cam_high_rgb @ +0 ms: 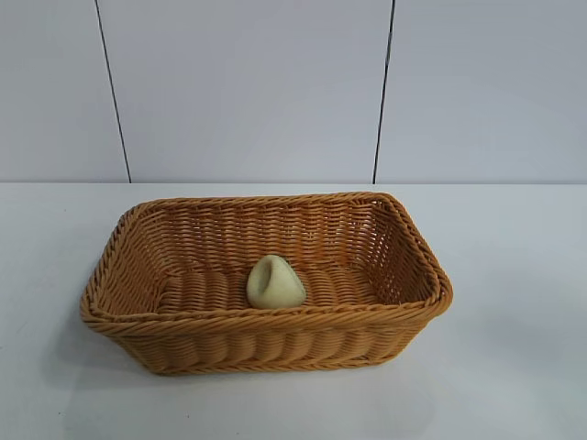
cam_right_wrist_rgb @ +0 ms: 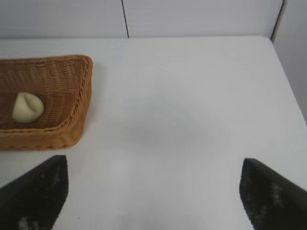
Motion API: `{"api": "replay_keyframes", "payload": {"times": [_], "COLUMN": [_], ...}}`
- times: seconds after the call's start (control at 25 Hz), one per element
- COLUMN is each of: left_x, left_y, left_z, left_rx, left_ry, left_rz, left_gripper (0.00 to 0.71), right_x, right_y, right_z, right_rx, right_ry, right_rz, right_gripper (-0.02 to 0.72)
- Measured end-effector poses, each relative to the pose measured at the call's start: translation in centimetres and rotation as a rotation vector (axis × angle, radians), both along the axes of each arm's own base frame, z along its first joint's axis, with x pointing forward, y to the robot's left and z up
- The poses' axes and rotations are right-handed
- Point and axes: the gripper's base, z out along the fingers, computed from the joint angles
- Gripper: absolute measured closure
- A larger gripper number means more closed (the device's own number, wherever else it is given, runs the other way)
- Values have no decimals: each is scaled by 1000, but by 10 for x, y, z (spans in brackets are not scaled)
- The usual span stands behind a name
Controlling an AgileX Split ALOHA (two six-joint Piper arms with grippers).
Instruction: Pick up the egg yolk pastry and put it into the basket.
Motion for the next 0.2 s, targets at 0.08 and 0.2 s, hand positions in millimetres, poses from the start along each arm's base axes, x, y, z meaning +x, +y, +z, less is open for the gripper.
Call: {"api": "replay_keyframes", "payload": {"times": [0.08, 0.2], "left_x": [0, 0], "left_y": [0, 0], "left_z": [0, 0], "left_rx": [0, 0], "left_ry": [0, 0], "left_rz": [0, 0], "left_gripper": [15, 15], "right_x": [0, 0], "right_y": [0, 0], "right_z": [0, 0], "right_rx": [1, 2], "right_ry": [0, 0], "right_rz": [1, 1], "right_gripper": [8, 8]}}
